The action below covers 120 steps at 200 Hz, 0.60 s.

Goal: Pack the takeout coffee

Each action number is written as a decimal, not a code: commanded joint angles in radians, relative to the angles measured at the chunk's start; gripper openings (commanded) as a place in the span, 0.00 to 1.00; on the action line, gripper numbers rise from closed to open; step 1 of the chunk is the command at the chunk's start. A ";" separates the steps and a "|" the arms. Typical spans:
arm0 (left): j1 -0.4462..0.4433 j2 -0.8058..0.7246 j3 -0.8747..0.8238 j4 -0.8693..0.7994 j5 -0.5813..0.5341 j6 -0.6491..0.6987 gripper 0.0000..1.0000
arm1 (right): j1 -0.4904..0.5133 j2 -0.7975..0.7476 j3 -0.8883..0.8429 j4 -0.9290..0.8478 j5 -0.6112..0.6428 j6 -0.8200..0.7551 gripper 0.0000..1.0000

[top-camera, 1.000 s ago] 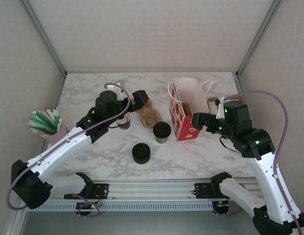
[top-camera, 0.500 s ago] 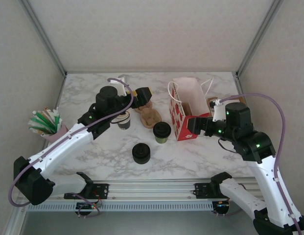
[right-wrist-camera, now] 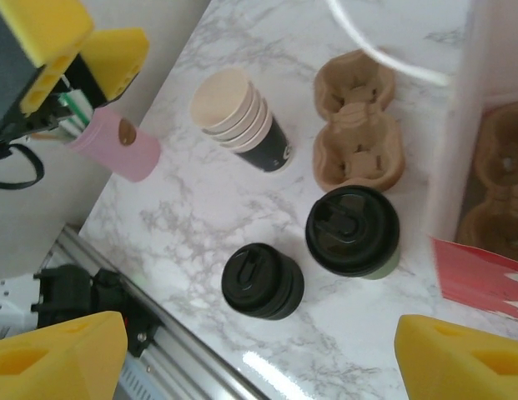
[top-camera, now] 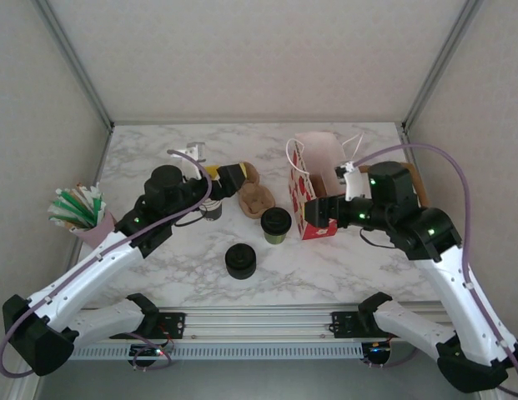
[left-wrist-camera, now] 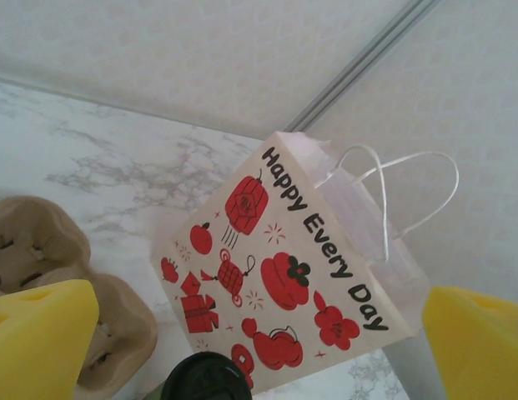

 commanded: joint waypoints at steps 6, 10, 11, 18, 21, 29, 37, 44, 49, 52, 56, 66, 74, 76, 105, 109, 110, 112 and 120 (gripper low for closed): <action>0.025 -0.046 -0.035 -0.015 -0.006 -0.023 1.00 | 0.106 0.071 0.074 -0.059 0.078 -0.032 0.82; 0.029 -0.049 -0.036 -0.020 -0.005 -0.025 1.00 | 0.123 0.085 0.083 -0.064 0.093 -0.034 0.81; 0.031 -0.049 -0.037 -0.022 -0.005 -0.025 1.00 | 0.128 0.089 0.084 -0.065 0.096 -0.035 0.81; 0.039 -0.053 -0.038 -0.034 -0.002 -0.028 1.00 | 0.156 0.112 0.095 -0.074 0.125 -0.040 0.80; 0.043 -0.055 -0.038 -0.038 0.000 -0.029 1.00 | 0.163 0.122 0.099 -0.076 0.136 -0.041 0.80; 0.053 -0.056 -0.038 -0.052 0.002 -0.032 1.00 | 0.216 0.151 0.111 -0.085 0.173 -0.048 0.80; 0.068 -0.059 -0.038 -0.061 0.008 -0.036 1.00 | 0.251 0.184 0.122 -0.092 0.203 -0.052 0.79; 0.079 -0.061 -0.040 -0.067 0.014 -0.040 1.00 | 0.279 0.214 0.136 -0.097 0.224 -0.056 0.78; 0.089 -0.062 -0.042 -0.069 0.020 -0.042 1.00 | 0.295 0.236 0.146 -0.102 0.238 -0.059 0.78; 0.093 -0.063 -0.042 -0.070 0.023 -0.042 1.00 | 0.308 0.250 0.151 -0.105 0.250 -0.059 0.78; 0.099 -0.064 -0.045 -0.070 0.028 -0.042 1.00 | 0.321 0.270 0.160 -0.108 0.265 -0.058 0.77; 0.112 -0.067 -0.049 -0.068 0.039 -0.042 1.00 | 0.349 0.323 0.184 -0.125 0.310 -0.050 0.78; 0.120 -0.069 -0.053 -0.067 0.044 -0.042 1.00 | 0.369 0.364 0.204 -0.136 0.345 -0.047 0.78; 0.122 -0.070 -0.054 -0.066 0.044 -0.041 1.00 | 0.375 0.373 0.208 -0.137 0.354 -0.047 0.78; 0.148 -0.068 -0.062 -0.056 0.061 -0.039 1.00 | 0.406 0.507 0.263 -0.171 0.445 -0.009 0.78; 0.151 -0.066 -0.064 -0.056 0.061 -0.037 1.00 | 0.407 0.523 0.267 -0.173 0.453 -0.003 0.78; 0.152 -0.065 -0.063 -0.056 0.061 -0.037 1.00 | 0.407 0.526 0.268 -0.173 0.455 -0.002 0.78; 0.154 -0.065 -0.064 -0.056 0.062 -0.036 1.00 | 0.407 0.533 0.269 -0.175 0.458 0.000 0.78; 0.157 -0.060 -0.064 -0.058 0.062 -0.032 1.00 | 0.407 0.561 0.277 -0.175 0.467 0.008 0.78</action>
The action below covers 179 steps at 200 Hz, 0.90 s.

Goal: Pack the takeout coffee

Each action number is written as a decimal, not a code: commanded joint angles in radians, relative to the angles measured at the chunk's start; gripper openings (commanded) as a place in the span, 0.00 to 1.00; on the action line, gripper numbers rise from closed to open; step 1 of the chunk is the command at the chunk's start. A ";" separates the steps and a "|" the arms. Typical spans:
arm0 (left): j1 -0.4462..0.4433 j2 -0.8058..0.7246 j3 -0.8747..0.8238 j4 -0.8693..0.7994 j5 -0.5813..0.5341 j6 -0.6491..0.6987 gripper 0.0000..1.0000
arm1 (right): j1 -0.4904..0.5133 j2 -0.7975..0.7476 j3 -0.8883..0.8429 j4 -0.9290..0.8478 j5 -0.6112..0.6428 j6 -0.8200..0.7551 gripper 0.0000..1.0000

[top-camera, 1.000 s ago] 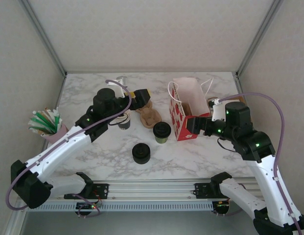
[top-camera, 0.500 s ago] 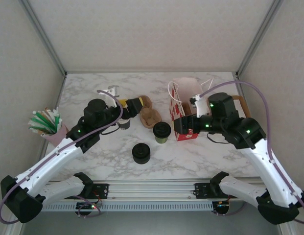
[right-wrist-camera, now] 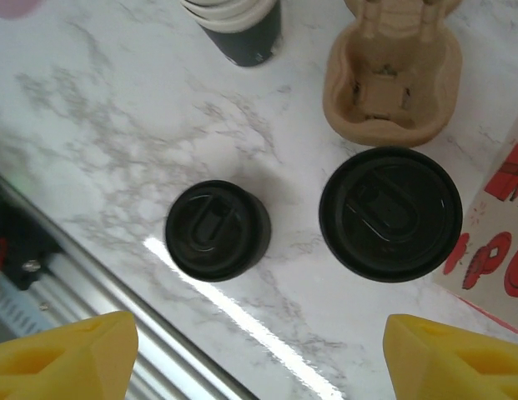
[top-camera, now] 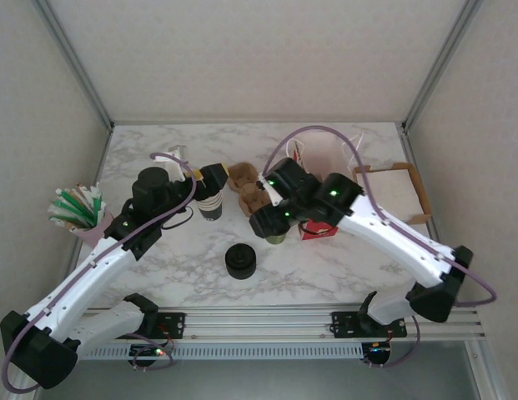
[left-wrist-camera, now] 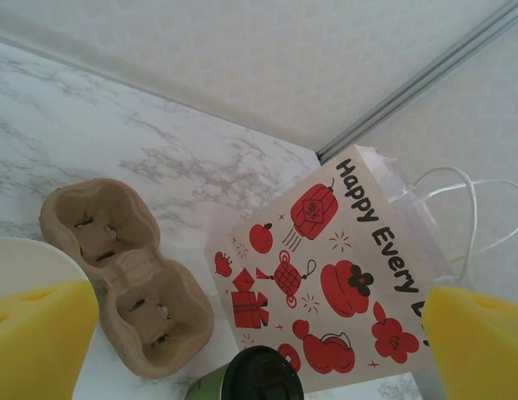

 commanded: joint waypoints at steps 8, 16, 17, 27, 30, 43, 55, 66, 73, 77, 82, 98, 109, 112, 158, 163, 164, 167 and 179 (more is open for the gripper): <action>0.023 -0.003 -0.010 -0.002 0.027 0.006 1.00 | 0.009 0.088 0.053 -0.056 0.115 0.040 0.79; 0.026 -0.003 -0.010 -0.007 0.024 0.010 1.00 | 0.008 0.118 0.065 -0.066 0.128 0.048 0.79; 0.027 -0.002 -0.010 -0.008 0.023 0.010 1.00 | 0.008 0.122 0.067 -0.068 0.129 0.048 0.79; 0.030 -0.006 -0.012 -0.013 0.016 0.014 1.00 | 0.009 0.157 0.086 -0.090 0.150 0.057 0.80; 0.032 -0.009 -0.014 -0.013 0.013 0.016 1.00 | 0.008 0.169 0.092 -0.100 0.157 0.060 0.80; 0.037 -0.018 -0.021 -0.016 0.005 0.016 1.00 | 0.008 0.216 0.117 -0.136 0.186 0.067 0.81; 0.044 -0.025 -0.031 -0.013 0.006 0.014 1.00 | 0.005 0.257 0.146 -0.171 0.205 0.076 0.83; 0.048 -0.032 -0.039 -0.008 0.007 0.012 1.00 | 0.001 0.287 0.162 -0.197 0.221 0.087 0.84; 0.051 -0.033 -0.044 -0.005 0.011 0.010 1.00 | -0.004 0.299 0.168 -0.207 0.226 0.094 0.85; 0.053 -0.034 -0.046 -0.001 0.013 0.008 1.00 | -0.008 0.304 0.168 -0.210 0.226 0.099 0.86; 0.055 -0.035 -0.049 0.003 0.015 0.005 1.00 | -0.012 0.308 0.168 -0.212 0.225 0.105 0.87; 0.057 -0.040 -0.057 0.015 0.022 0.001 1.00 | -0.031 0.318 0.164 -0.208 0.203 0.113 0.88; 0.058 -0.038 -0.060 0.021 0.025 -0.002 1.00 | -0.045 0.324 0.159 -0.207 0.193 0.119 0.88; 0.058 -0.037 -0.059 0.022 0.026 -0.002 1.00 | -0.049 0.325 0.159 -0.207 0.189 0.121 0.88; 0.062 -0.032 -0.047 0.011 0.036 0.002 1.00 | -0.088 0.352 0.154 -0.218 0.131 0.116 0.88; 0.062 -0.032 -0.045 0.009 0.038 0.002 1.00 | -0.092 0.358 0.156 -0.225 0.127 0.113 0.88; 0.062 -0.032 -0.044 0.009 0.038 0.002 1.00 | -0.091 0.359 0.157 -0.226 0.128 0.112 0.88; 0.062 -0.032 -0.045 0.010 0.039 0.001 1.00 | -0.091 0.362 0.159 -0.230 0.126 0.111 0.88; 0.062 -0.032 -0.044 0.007 0.042 0.001 1.00 | -0.092 0.373 0.167 -0.239 0.118 0.103 0.88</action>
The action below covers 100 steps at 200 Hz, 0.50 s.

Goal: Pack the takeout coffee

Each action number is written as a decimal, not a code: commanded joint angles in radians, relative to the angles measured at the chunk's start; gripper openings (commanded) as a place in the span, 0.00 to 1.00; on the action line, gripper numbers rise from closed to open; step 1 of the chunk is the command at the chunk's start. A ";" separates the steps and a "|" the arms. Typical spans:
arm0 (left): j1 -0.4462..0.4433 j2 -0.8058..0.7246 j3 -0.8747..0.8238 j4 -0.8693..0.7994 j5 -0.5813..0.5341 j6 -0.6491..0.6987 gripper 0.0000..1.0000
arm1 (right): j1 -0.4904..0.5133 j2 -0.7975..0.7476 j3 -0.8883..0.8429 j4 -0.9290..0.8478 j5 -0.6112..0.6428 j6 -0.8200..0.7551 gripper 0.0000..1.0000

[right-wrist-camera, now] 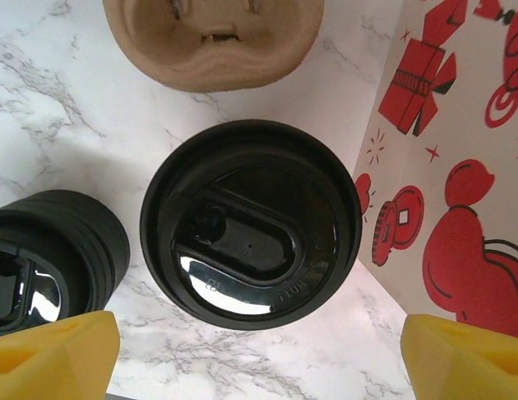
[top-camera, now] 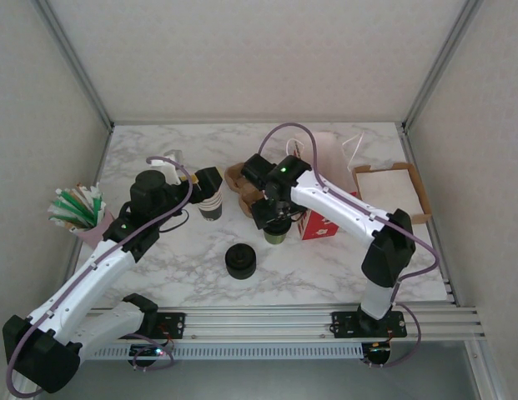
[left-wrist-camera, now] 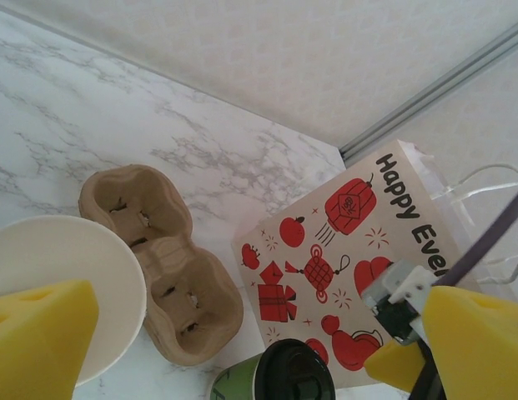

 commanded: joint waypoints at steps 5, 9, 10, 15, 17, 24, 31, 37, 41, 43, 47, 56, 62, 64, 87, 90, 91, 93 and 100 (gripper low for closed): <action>0.011 -0.014 0.011 0.013 0.022 0.000 1.00 | -0.004 0.036 0.036 -0.054 -0.035 -0.005 0.88; 0.011 -0.013 0.011 0.013 0.022 0.000 1.00 | -0.004 0.041 0.040 -0.057 -0.038 -0.007 0.88; 0.011 -0.012 0.011 0.014 0.022 0.000 1.00 | -0.004 0.042 0.041 -0.058 -0.038 -0.008 0.88; 0.010 -0.014 0.010 0.014 0.022 -0.001 1.00 | -0.004 0.046 0.046 -0.062 -0.040 -0.010 0.88; 0.010 -0.014 0.010 0.014 0.023 -0.001 1.00 | -0.004 0.047 0.048 -0.063 -0.041 -0.012 0.88; 0.011 -0.014 0.008 0.014 0.024 -0.003 1.00 | -0.004 0.054 0.054 -0.068 -0.046 -0.017 0.88; 0.011 -0.012 0.010 0.014 0.027 -0.003 1.00 | -0.004 0.062 0.062 -0.075 -0.047 -0.021 0.88; 0.011 -0.012 0.011 0.015 0.029 -0.003 1.00 | -0.004 0.069 0.068 -0.082 -0.045 -0.024 0.87; 0.011 -0.013 0.011 0.016 0.029 -0.003 1.00 | -0.006 0.076 0.074 -0.087 -0.043 -0.027 0.87; 0.011 -0.012 0.011 0.017 0.030 -0.003 1.00 | -0.005 0.077 0.075 -0.088 -0.043 -0.027 0.87; 0.011 -0.011 0.012 0.017 0.031 -0.003 1.00 | -0.005 0.082 0.080 -0.093 -0.044 -0.029 0.87; 0.011 -0.011 0.014 0.015 0.034 -0.002 1.00 | -0.008 0.093 0.091 -0.102 -0.044 -0.034 0.87; 0.011 -0.008 0.015 0.014 0.036 -0.001 1.00 | -0.010 0.099 0.098 -0.105 -0.047 -0.038 0.86; 0.011 -0.008 0.015 0.014 0.037 -0.001 1.00 | -0.010 0.101 0.100 -0.104 -0.049 -0.039 0.85; 0.011 -0.005 0.018 0.011 0.042 0.003 0.99 | -0.027 0.121 0.121 -0.109 -0.067 -0.046 0.84; 0.011 -0.005 0.018 0.012 0.043 0.003 1.00 | -0.029 0.123 0.124 -0.112 -0.068 -0.047 0.84; 0.011 -0.005 0.018 0.011 0.043 0.003 1.00 | -0.029 0.123 0.125 -0.111 -0.068 -0.048 0.84; 0.011 -0.005 0.018 0.012 0.043 0.003 1.00 | -0.031 0.125 0.127 -0.112 -0.069 -0.049 0.84; 0.011 -0.005 0.019 0.011 0.045 0.004 1.00 | -0.034 0.130 0.133 -0.113 -0.073 -0.050 0.84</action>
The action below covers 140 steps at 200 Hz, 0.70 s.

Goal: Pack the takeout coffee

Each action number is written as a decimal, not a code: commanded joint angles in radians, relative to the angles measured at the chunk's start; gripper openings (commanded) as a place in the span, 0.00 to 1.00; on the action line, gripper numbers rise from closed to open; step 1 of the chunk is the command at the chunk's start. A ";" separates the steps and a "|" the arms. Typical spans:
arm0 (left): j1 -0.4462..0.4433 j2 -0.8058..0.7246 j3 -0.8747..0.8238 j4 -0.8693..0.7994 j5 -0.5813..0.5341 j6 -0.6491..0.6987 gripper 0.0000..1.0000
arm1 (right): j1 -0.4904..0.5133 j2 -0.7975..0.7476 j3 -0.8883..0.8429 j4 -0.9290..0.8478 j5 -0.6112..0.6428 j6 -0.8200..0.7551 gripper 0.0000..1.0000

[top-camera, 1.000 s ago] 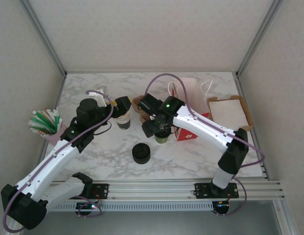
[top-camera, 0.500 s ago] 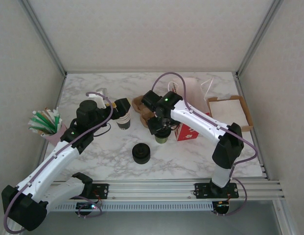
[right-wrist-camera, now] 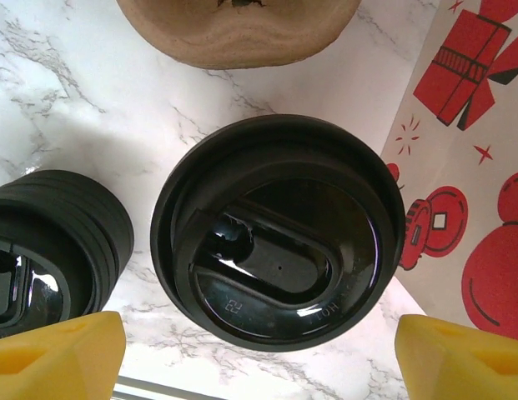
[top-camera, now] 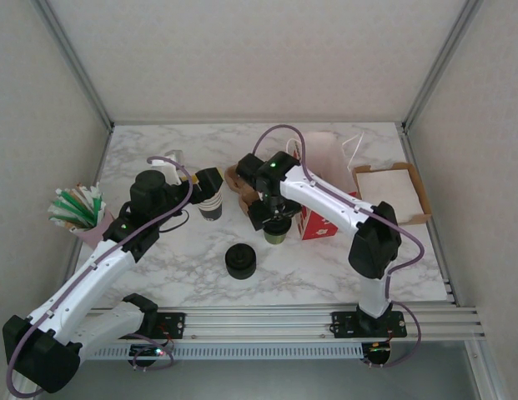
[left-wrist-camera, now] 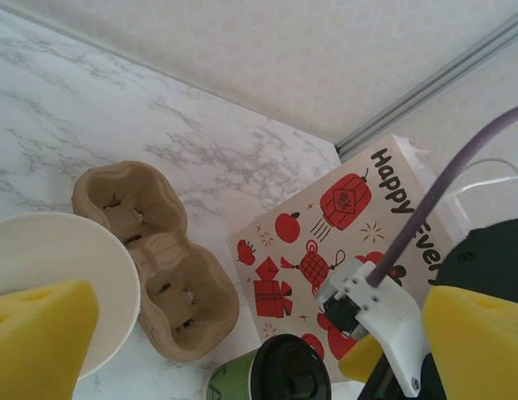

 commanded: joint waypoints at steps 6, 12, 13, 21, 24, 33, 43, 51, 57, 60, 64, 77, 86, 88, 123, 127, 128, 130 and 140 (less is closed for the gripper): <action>0.011 -0.005 0.020 0.010 0.025 0.005 1.00 | -0.020 0.030 0.049 -0.044 -0.023 -0.021 0.84; 0.011 -0.005 0.020 0.011 0.027 0.006 1.00 | -0.022 0.036 0.054 -0.045 -0.026 -0.024 0.83; 0.011 -0.005 0.020 0.011 0.027 0.006 1.00 | -0.022 0.037 0.056 -0.045 -0.025 -0.024 0.83; 0.012 -0.006 0.020 0.008 0.027 0.008 1.00 | -0.022 0.046 0.064 -0.052 -0.026 -0.026 0.83; 0.013 -0.005 0.021 0.009 0.027 0.009 1.00 | -0.023 0.048 0.067 -0.053 -0.025 -0.026 0.83; 0.012 -0.005 0.021 0.007 0.029 0.009 1.00 | -0.024 0.056 0.074 -0.058 -0.024 -0.029 0.83; 0.012 -0.005 0.021 0.007 0.027 0.011 0.99 | -0.025 0.062 0.077 -0.061 -0.026 -0.032 0.83; 0.012 -0.004 0.020 0.008 0.029 0.011 1.00 | -0.027 0.068 0.080 -0.065 -0.024 -0.032 0.83; 0.012 -0.004 0.020 0.008 0.028 0.011 1.00 | -0.029 0.072 0.083 -0.069 -0.020 -0.032 0.83; 0.012 -0.004 0.020 0.008 0.029 0.011 1.00 | -0.029 0.073 0.083 -0.069 -0.018 -0.032 0.83; 0.012 -0.004 0.020 0.009 0.028 0.011 1.00 | -0.031 0.074 0.083 -0.072 -0.014 -0.031 0.83; 0.012 -0.003 0.020 0.011 0.031 0.010 1.00 | -0.034 0.076 0.082 -0.075 -0.010 -0.033 0.84; 0.012 -0.001 0.019 0.012 0.032 0.011 1.00 | -0.036 0.076 0.080 -0.074 -0.012 -0.033 0.85; 0.012 0.000 0.020 0.011 0.032 0.011 1.00 | -0.036 0.076 0.079 -0.074 -0.011 -0.033 0.85; 0.014 0.008 0.023 0.014 0.036 0.012 1.00 | -0.047 0.075 0.066 -0.059 -0.028 -0.037 0.85; 0.014 0.009 0.023 0.015 0.036 0.012 1.00 | -0.048 0.075 0.063 -0.056 -0.032 -0.039 0.85; 0.014 0.009 0.023 0.015 0.036 0.012 1.00 | -0.049 0.075 0.063 -0.055 -0.034 -0.039 0.85; 0.014 0.009 0.023 0.015 0.038 0.012 1.00 | -0.049 0.075 0.062 -0.053 -0.035 -0.038 0.84; 0.014 0.011 0.024 0.016 0.038 0.012 1.00 | -0.051 0.075 0.059 -0.049 -0.039 -0.040 0.84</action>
